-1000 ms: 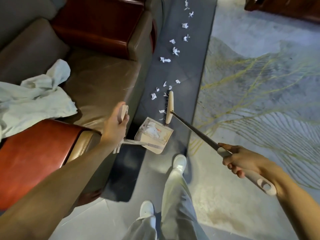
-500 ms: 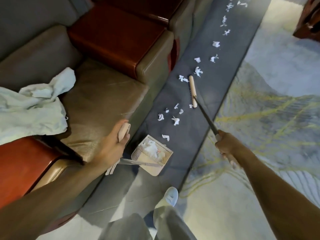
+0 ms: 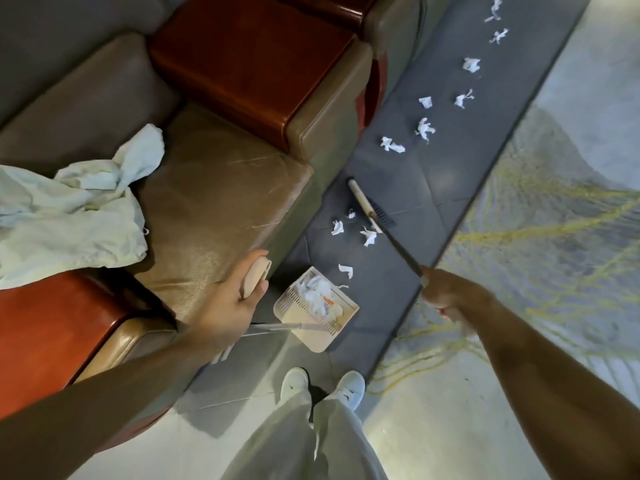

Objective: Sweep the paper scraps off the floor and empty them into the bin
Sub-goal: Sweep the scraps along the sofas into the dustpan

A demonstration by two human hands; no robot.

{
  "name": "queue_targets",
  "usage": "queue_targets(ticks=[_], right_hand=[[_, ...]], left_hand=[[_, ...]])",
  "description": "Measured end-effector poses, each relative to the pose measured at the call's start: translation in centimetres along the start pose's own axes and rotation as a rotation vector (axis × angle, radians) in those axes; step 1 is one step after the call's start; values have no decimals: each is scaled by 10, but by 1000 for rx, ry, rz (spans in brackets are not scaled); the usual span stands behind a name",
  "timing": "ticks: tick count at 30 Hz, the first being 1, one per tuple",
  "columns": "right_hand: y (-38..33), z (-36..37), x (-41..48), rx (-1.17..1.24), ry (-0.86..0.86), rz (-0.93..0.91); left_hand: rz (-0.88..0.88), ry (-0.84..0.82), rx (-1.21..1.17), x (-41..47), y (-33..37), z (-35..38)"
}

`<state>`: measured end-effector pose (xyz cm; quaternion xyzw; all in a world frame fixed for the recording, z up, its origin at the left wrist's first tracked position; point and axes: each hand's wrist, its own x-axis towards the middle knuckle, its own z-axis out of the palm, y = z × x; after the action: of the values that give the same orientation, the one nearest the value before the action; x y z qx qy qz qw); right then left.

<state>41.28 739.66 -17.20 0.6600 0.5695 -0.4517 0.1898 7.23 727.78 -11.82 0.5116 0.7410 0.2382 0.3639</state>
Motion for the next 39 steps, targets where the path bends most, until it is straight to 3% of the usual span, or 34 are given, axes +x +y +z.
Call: queue_targets(ticks=[8, 16, 22, 27, 39], right_hand=[[-22, 34, -79, 126, -100, 89], [-24, 45, -159, 146, -316, 130], [-8, 25, -199, 39, -294, 145], [-5, 8, -197, 119, -202, 152], [-11, -141, -71, 320, 72, 83]], left_hand=[[53, 14, -137, 23, 18, 13], [58, 4, -65, 45, 39, 6], [139, -62, -87, 51, 25, -3], [166, -71, -119, 75, 28, -9], [241, -4, -44, 211, 144, 27]])
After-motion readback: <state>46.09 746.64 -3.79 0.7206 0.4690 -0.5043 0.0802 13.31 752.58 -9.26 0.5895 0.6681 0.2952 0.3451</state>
